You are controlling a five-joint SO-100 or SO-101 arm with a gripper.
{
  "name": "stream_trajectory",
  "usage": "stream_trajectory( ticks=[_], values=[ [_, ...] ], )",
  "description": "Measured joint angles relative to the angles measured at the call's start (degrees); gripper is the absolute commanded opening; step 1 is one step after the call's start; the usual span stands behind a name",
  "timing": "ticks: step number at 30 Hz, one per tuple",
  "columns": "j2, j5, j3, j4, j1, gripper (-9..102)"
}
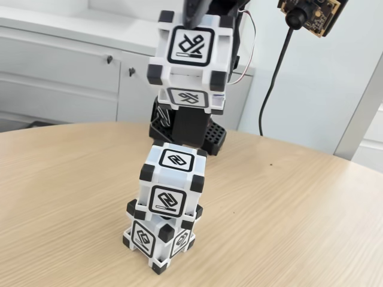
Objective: Stack cubes from left to right.
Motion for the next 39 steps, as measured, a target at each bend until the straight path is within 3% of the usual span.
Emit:
stream_trajectory(
  ticks=[13,27,39],
  values=[
    [-0.2,-3.8,0.0,0.1,0.1,10],
    [-0.2,-6.4,0.0,5.7,0.1,9],
    [-8.5,-7.6,0.0,5.7,0.1,9]
  ],
)
